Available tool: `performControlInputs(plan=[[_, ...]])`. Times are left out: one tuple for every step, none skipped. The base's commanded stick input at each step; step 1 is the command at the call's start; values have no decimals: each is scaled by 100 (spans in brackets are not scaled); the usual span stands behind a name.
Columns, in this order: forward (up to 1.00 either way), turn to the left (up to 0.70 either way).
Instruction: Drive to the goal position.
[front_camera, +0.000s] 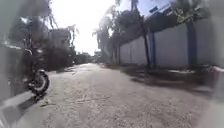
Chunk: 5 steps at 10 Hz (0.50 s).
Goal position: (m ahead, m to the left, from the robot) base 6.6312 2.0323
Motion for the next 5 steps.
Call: performControlInputs(plan=[[70,-2],[70,-2],[70,-2],[70,-2],[70,-2]])
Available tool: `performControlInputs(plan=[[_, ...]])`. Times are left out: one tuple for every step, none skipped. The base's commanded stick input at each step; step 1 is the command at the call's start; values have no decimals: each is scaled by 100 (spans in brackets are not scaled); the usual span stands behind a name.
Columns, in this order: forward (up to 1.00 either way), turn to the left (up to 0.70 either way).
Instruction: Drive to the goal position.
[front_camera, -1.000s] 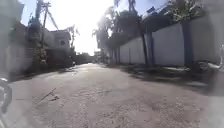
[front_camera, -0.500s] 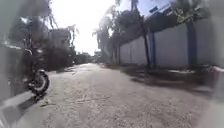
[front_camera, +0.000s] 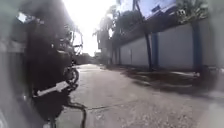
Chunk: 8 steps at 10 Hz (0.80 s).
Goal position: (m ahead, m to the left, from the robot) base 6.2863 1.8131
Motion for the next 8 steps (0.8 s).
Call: performControlInputs(plan=[[70,-2],[70,-2],[70,-2],[70,-2],[70,-2],[70,-2],[70,-2],[70,-2]])
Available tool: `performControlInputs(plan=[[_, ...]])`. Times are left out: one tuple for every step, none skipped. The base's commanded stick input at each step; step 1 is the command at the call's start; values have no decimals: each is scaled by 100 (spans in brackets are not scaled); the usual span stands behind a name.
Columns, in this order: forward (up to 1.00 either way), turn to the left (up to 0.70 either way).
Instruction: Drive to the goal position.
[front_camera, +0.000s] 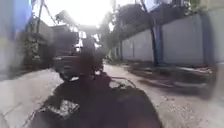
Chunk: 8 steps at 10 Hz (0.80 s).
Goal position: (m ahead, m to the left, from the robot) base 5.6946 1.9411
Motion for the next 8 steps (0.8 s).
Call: performControlInputs(plan=[[70,-2],[70,-2],[70,-2],[70,-2],[70,-2],[70,-2],[70,-2],[70,-2]])
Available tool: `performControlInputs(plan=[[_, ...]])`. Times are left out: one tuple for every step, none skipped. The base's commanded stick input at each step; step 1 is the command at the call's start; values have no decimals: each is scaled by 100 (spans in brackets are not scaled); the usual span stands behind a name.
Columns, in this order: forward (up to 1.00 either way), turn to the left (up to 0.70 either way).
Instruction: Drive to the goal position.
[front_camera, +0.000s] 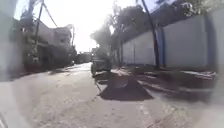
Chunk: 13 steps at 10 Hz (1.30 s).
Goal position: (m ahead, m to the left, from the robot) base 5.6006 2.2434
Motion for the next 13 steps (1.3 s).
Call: performControlInputs(plan=[[70,-2],[70,-2],[70,-2],[70,-2],[70,-2],[70,-2],[70,-2],[70,-2],[70,-2],[70,-1],[70,4],[70,29],[70,35]])
